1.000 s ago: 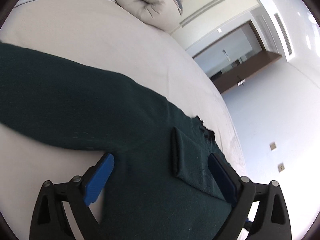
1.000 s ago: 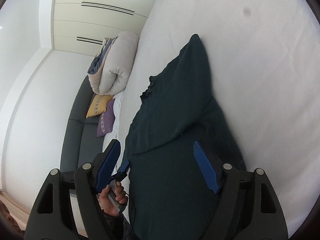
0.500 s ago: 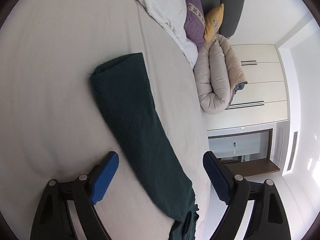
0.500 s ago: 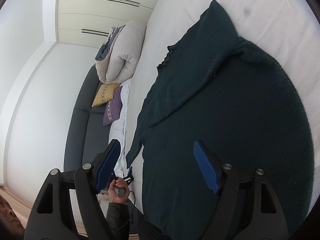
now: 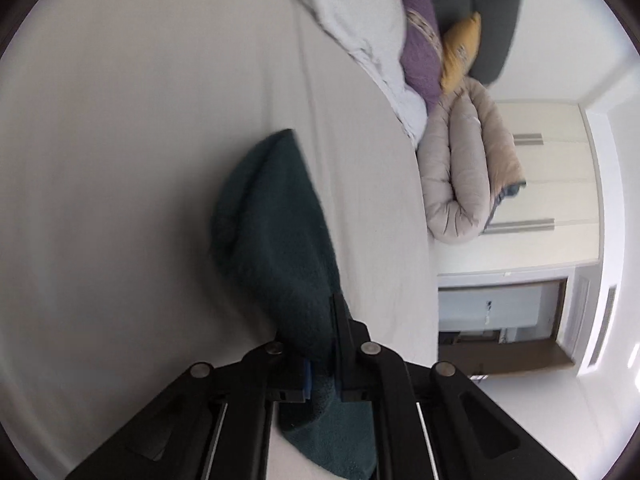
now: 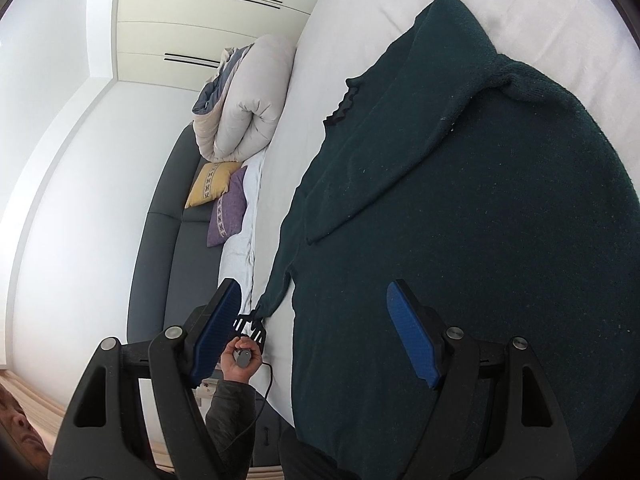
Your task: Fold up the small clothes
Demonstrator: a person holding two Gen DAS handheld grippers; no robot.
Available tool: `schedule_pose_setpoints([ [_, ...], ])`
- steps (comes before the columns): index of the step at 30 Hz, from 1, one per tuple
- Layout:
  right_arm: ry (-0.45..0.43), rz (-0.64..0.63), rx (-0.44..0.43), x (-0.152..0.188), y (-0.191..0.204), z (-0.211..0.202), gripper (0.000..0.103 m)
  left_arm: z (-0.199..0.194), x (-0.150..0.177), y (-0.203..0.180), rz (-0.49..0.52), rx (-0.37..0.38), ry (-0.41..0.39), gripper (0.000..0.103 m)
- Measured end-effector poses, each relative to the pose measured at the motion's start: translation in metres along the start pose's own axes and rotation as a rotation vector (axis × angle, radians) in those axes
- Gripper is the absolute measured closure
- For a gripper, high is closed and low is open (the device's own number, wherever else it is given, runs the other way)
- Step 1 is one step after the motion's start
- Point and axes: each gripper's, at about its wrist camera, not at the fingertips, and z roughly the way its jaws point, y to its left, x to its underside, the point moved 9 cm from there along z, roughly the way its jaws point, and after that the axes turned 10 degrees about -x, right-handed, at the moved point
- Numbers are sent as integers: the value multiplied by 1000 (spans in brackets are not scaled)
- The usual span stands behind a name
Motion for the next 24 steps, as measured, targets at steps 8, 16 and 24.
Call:
schedule_pose_setpoints([
  [8,-35,19,-22,-10,-15,-18,27,0,220,-206,979,-99,-95,95],
  [16,9,-14,38,-38,-23,0,27,62,434,-156,1691,-310,-228,95],
  [24,183,35,31,-52,-19,113,28,57,415,-152,1662,-269,-254,95],
])
